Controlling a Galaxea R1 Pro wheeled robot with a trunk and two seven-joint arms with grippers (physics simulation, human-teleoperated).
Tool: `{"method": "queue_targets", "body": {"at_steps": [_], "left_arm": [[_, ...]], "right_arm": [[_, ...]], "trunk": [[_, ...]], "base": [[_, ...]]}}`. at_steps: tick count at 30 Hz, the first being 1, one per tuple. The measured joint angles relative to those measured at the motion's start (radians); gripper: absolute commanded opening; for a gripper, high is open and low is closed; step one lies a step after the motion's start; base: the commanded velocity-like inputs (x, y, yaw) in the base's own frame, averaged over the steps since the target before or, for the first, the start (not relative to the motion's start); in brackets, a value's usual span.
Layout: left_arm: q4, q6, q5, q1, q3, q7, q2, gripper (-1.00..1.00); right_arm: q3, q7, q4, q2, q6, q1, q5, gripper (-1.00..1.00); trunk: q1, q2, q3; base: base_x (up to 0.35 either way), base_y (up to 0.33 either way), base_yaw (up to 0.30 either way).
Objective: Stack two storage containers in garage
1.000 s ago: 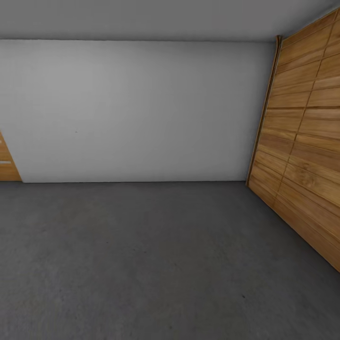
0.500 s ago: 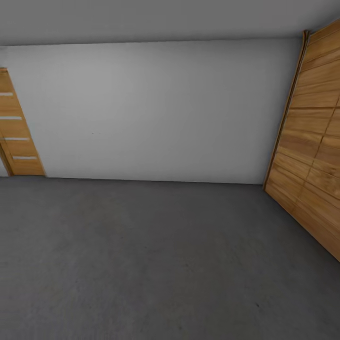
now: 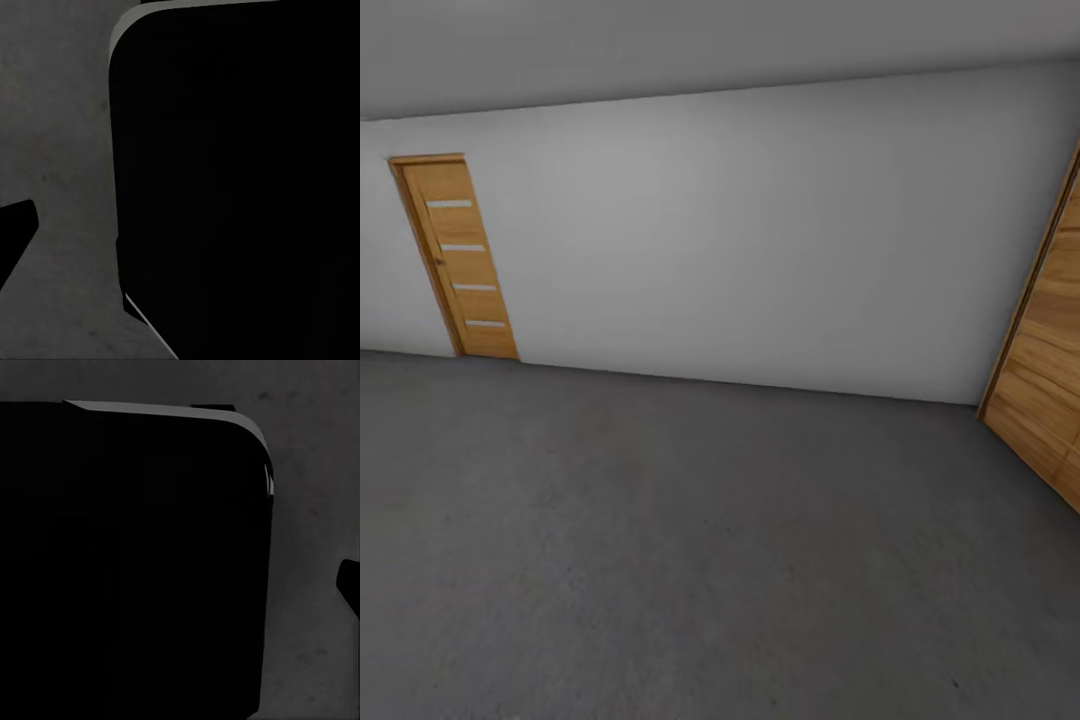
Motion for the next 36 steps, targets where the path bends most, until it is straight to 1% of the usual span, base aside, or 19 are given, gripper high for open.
{"method": "queue_targets", "body": {"at_steps": [36], "left_arm": [[0.000, 0.000, 0.000, 0.000, 0.000, 0.000, 0.000, 1.00]], "right_arm": [[0.000, -0.005, 0.003, 0.002, -0.001, 0.000, 0.001, 1.00]], "trunk": [[0.000, 0.000, 0.000]], "base": [[0.000, 0.000, 0.300]]}}
